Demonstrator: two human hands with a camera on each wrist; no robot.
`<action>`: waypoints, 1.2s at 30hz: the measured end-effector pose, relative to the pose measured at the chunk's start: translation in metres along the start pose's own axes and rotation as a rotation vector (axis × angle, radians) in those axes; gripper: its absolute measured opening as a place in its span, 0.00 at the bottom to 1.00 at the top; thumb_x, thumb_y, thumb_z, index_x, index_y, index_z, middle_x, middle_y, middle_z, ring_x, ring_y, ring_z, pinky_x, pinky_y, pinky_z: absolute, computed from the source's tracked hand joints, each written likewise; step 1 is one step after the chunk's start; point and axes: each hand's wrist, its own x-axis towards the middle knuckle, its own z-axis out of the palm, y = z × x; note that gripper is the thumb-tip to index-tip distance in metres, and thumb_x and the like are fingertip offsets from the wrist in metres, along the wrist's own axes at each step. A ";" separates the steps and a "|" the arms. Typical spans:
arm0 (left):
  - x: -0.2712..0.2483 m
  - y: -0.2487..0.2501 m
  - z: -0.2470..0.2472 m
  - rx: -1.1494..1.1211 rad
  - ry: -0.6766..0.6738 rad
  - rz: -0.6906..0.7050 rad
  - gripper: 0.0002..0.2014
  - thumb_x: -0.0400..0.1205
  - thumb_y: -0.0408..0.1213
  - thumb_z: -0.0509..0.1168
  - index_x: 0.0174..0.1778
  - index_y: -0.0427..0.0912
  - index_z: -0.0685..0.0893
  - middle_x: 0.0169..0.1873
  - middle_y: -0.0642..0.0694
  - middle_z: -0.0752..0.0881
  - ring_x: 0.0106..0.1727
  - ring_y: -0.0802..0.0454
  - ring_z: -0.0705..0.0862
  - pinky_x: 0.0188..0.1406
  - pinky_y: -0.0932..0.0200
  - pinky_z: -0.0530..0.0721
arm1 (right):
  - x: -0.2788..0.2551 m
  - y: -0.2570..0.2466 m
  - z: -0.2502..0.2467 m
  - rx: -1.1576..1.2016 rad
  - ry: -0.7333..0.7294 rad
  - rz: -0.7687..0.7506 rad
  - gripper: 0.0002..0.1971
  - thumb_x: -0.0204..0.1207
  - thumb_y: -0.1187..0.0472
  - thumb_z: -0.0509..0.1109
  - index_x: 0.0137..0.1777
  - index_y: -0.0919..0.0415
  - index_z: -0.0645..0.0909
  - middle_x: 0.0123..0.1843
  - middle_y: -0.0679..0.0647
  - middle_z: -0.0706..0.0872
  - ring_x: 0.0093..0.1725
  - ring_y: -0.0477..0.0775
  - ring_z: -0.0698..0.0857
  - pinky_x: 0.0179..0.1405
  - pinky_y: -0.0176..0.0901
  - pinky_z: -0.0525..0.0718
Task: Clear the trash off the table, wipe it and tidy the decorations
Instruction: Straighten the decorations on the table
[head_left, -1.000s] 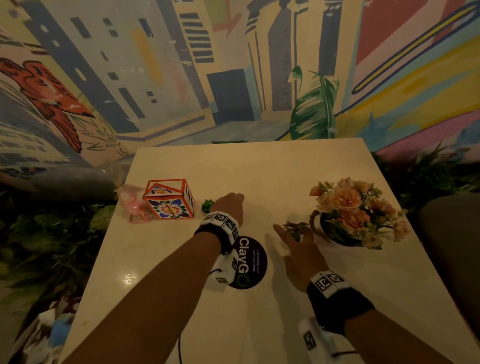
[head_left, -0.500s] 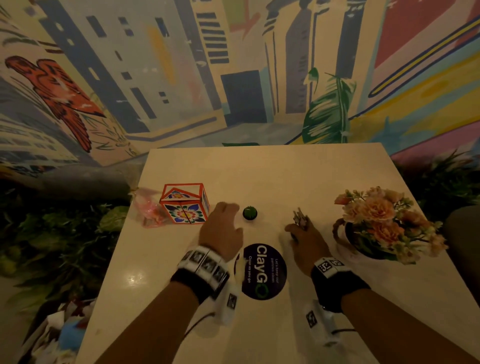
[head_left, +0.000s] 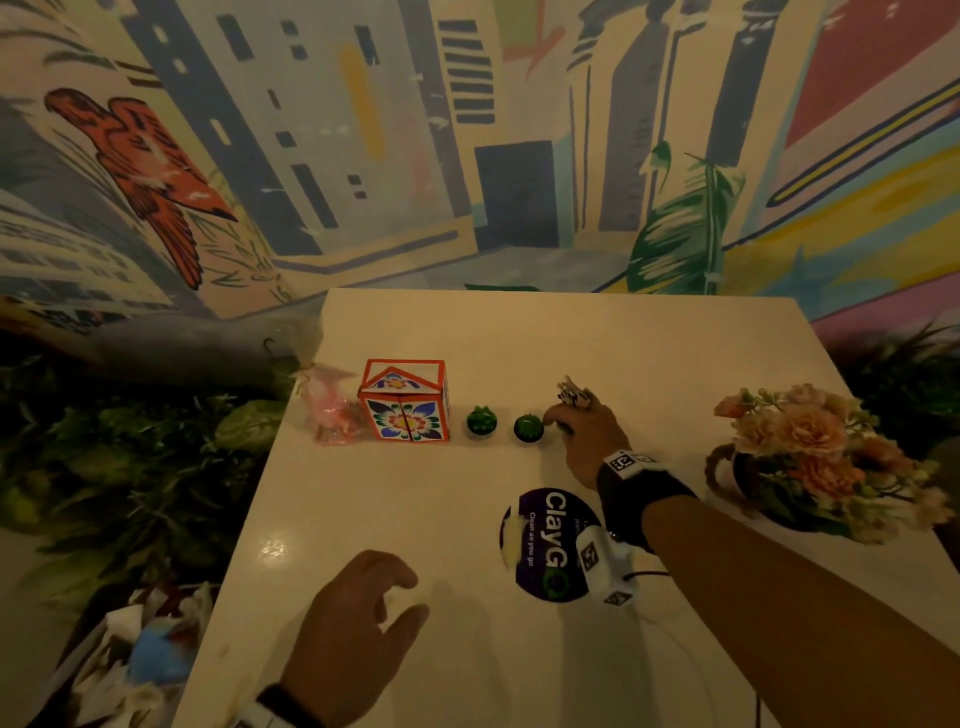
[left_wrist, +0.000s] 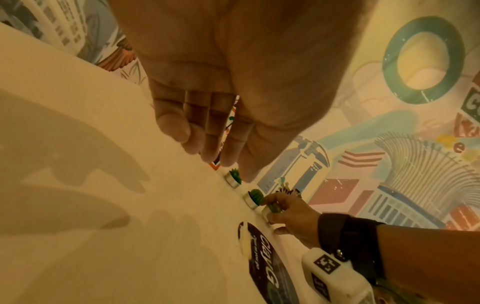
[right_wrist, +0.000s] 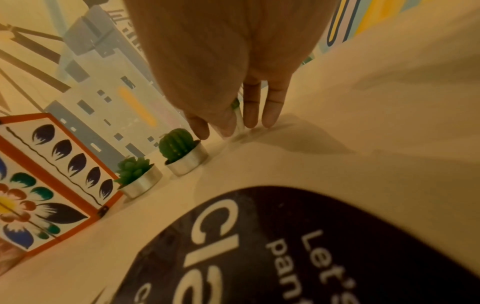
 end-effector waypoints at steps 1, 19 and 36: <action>0.000 -0.002 -0.002 0.004 0.008 -0.006 0.12 0.66 0.43 0.76 0.41 0.58 0.82 0.45 0.65 0.80 0.33 0.59 0.79 0.29 0.76 0.73 | 0.001 0.000 0.002 -0.004 0.006 0.000 0.21 0.80 0.72 0.58 0.62 0.48 0.81 0.75 0.58 0.70 0.71 0.64 0.71 0.72 0.53 0.73; 0.118 0.068 0.049 0.197 -0.065 -0.003 0.21 0.78 0.40 0.69 0.68 0.46 0.77 0.64 0.47 0.81 0.57 0.51 0.80 0.65 0.54 0.78 | -0.025 0.034 -0.011 0.061 -0.082 -0.125 0.43 0.71 0.78 0.62 0.78 0.36 0.62 0.79 0.49 0.65 0.75 0.57 0.70 0.70 0.38 0.71; 0.203 0.100 0.073 0.468 -0.082 -0.048 0.26 0.80 0.38 0.65 0.74 0.47 0.68 0.67 0.42 0.78 0.63 0.39 0.81 0.58 0.47 0.81 | -0.094 0.034 -0.032 0.281 -0.095 -0.098 0.23 0.76 0.62 0.69 0.70 0.48 0.74 0.74 0.48 0.71 0.64 0.52 0.80 0.62 0.45 0.81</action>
